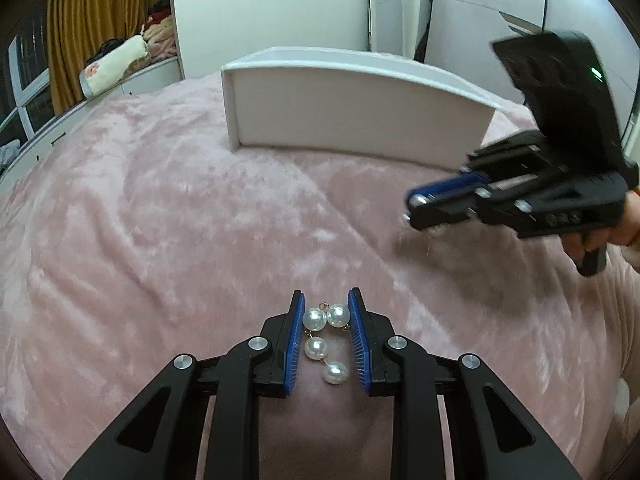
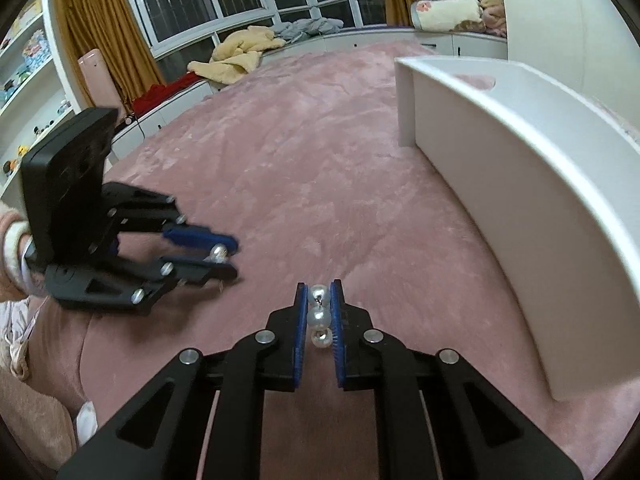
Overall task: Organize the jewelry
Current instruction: 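Carry both pearl earrings over the white box with both tools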
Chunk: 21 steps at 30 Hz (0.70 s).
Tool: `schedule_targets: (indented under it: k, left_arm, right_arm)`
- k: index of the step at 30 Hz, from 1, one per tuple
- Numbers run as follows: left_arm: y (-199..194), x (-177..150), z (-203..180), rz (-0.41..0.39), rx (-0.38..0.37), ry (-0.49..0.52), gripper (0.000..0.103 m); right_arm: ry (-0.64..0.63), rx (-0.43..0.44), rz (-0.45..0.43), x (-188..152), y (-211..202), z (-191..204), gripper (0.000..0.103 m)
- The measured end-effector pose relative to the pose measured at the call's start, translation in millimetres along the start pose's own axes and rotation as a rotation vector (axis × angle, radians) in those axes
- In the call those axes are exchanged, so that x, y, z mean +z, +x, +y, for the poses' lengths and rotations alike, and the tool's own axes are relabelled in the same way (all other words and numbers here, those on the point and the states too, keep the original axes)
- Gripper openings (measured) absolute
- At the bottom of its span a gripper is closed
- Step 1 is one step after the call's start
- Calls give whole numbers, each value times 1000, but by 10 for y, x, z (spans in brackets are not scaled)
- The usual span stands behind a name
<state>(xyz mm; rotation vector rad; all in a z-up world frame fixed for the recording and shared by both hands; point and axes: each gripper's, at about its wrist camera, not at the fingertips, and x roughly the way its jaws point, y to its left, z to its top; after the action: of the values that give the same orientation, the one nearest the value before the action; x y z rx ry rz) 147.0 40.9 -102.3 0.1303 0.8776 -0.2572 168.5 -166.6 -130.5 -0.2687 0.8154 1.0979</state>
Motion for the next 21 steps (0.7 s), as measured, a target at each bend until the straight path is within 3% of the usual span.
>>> schedule_targets:
  k: [10,21]
  left_arm:
    - [-153,568,-303,-87,3,-26,27]
    - [-236,1173,-943,-159,-18,56,27]
  right_arm:
    - [-19,-56,-89,-81,-753,-24,12]
    - [39,-168,-237,-78,-1596,-303,12]
